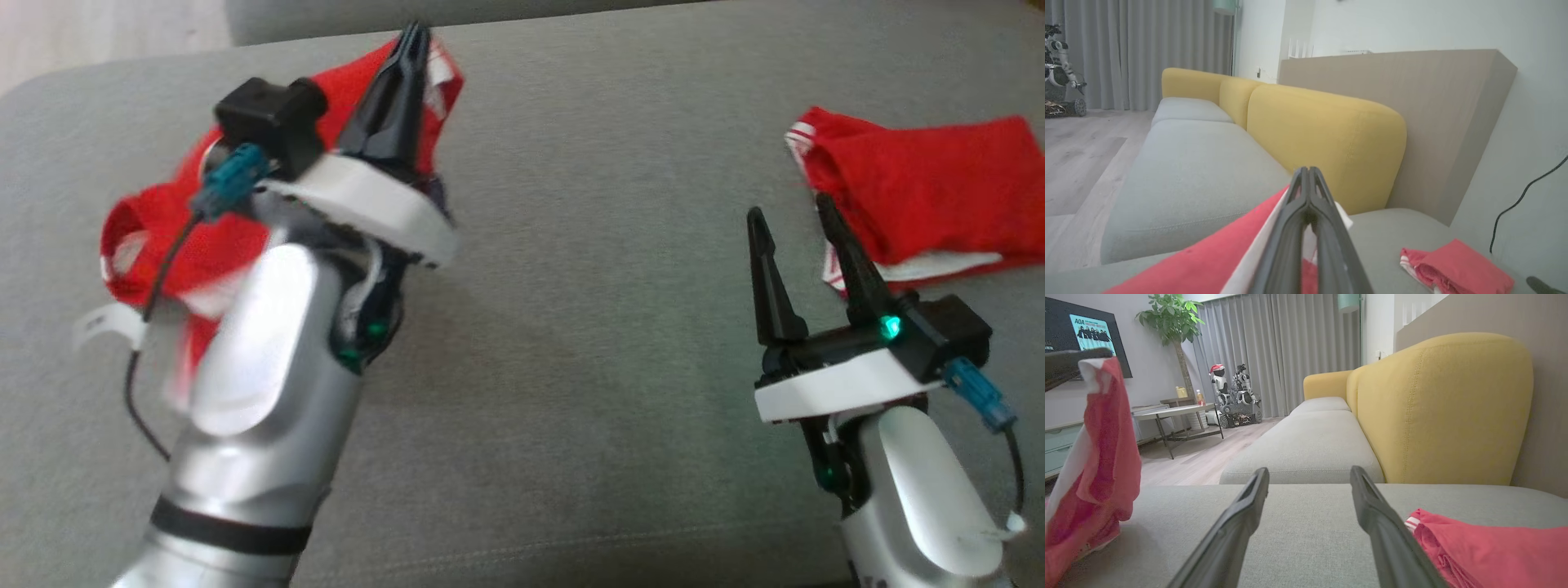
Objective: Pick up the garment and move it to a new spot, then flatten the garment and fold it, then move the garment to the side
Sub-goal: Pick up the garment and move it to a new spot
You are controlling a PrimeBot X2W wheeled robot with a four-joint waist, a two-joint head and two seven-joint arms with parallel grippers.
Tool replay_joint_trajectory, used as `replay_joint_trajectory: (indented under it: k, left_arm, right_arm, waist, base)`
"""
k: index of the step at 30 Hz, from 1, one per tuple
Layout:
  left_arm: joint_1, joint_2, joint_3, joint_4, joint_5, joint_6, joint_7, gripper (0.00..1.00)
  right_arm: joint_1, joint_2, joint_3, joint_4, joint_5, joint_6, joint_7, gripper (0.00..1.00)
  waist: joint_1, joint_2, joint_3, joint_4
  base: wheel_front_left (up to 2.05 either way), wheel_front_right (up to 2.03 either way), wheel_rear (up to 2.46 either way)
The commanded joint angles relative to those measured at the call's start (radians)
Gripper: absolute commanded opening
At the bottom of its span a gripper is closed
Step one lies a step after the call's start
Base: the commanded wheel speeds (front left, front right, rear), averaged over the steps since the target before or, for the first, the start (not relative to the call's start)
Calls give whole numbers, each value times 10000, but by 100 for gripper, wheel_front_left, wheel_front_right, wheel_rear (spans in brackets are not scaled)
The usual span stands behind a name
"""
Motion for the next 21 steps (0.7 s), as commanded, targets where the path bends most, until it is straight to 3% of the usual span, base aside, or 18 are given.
replay_joint_trajectory:
  k: [1,6,11,12,13,17,21]
  left_arm:
    - [-910,180,-143,-510,-284,338,-348,0]
    - [-1525,175,-1878,-452,-1423,1448,-1035,0]
    - [-1789,174,-3889,86,-2348,1950,-1179,0]
    - [-1824,173,-4374,274,-2477,1929,-1084,46]
    - [-1860,173,-4755,450,-2623,1939,-1059,100]
    - [-2038,173,-5821,1303,-2994,1955,-1044,100]
    - [-2159,173,-5873,1901,-3342,2109,-1458,100]
  right_arm:
    - [-445,98,268,-265,62,-7,-141,100]
    - [-526,167,330,-124,139,-7,-187,100]
    - [-567,219,346,-16,177,-7,-211,100]
    - [-581,230,343,4,185,-7,-214,100]
    - [-608,240,351,25,186,-7,-216,100]
    - [-742,277,440,98,184,-7,-221,100]
    - [-748,299,382,74,177,-7,-223,100]
  waist:
    - [0,0,-4,-414]
    - [0,0,49,-913]
    - [0,0,223,-1163]
    - [0,0,281,-1186]
    - [0,0,344,-1205]
    - [0,0,513,-1186]
    - [0,0,550,-936]
  base:
    - [0,0,0]
    - [0,0,0]
    - [0,0,0]
    - [0,0,0]
    - [0,0,0]
    - [0,0,0]
    - [0,0,0]
